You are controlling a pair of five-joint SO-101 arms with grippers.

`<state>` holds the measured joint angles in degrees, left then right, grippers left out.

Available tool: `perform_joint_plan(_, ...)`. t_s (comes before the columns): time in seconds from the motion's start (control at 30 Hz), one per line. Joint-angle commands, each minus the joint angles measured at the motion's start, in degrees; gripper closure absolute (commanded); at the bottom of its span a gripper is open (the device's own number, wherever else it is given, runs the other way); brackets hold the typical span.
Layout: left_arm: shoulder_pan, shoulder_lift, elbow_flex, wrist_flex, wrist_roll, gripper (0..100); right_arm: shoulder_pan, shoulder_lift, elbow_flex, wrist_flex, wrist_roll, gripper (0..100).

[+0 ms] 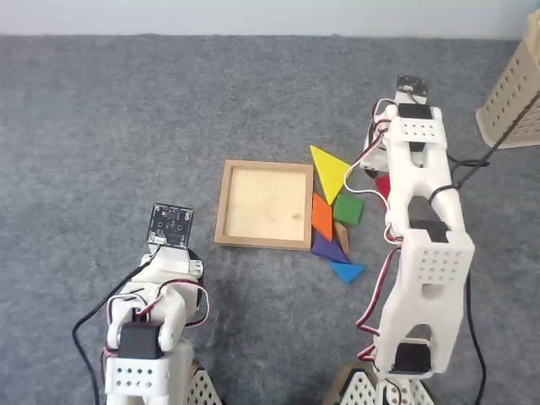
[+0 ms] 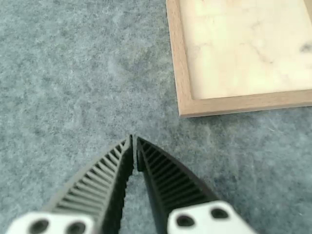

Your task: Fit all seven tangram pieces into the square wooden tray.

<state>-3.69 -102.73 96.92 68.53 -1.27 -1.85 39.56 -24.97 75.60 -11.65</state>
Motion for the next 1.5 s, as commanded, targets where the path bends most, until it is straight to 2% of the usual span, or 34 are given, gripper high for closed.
perform_joint_plan(0.0, -0.26, -0.18, -0.31, 0.26, 0.53, 99, 0.66, 0.66, -6.07, 1.98, -0.79, 77.4)
perform_joint_plan(0.23, -0.26, -0.18, -0.31, 0.26, 0.53, 99, 0.84, 5.76, -10.73, 5.14, -0.26, 77.3)
perform_joint_plan(0.47, -0.26, -0.18, -0.31, 0.26, 0.53, 99, 0.48, 7.96, -10.90, 11.30, 9.32, 77.3)
perform_joint_plan(0.67, -0.26, -0.18, -0.31, 0.26, 0.53, 99, 0.40, 8.40, -10.81, 17.10, 14.33, 77.5)
perform_joint_plan(0.93, -0.26, -0.18, -0.31, 0.26, 0.53, 99, 0.31, 7.69, -9.76, 19.82, 20.75, 77.7)
perform_joint_plan(1.13, -0.26, -0.18, -0.31, 0.26, 0.53, 99, -0.04, 0.04, 0.00, 15.87, 22.59, 77.8)
perform_joint_plan(1.33, -0.26, -0.18, -0.31, 0.26, 0.53, 99, -1.63, -15.25, 21.98, 2.77, 23.21, 77.8)
perform_joint_plan(1.47, -0.26, -0.18, -0.31, 0.26, 0.53, 99, -2.07, -21.85, 29.63, -0.31, 27.78, 77.8)
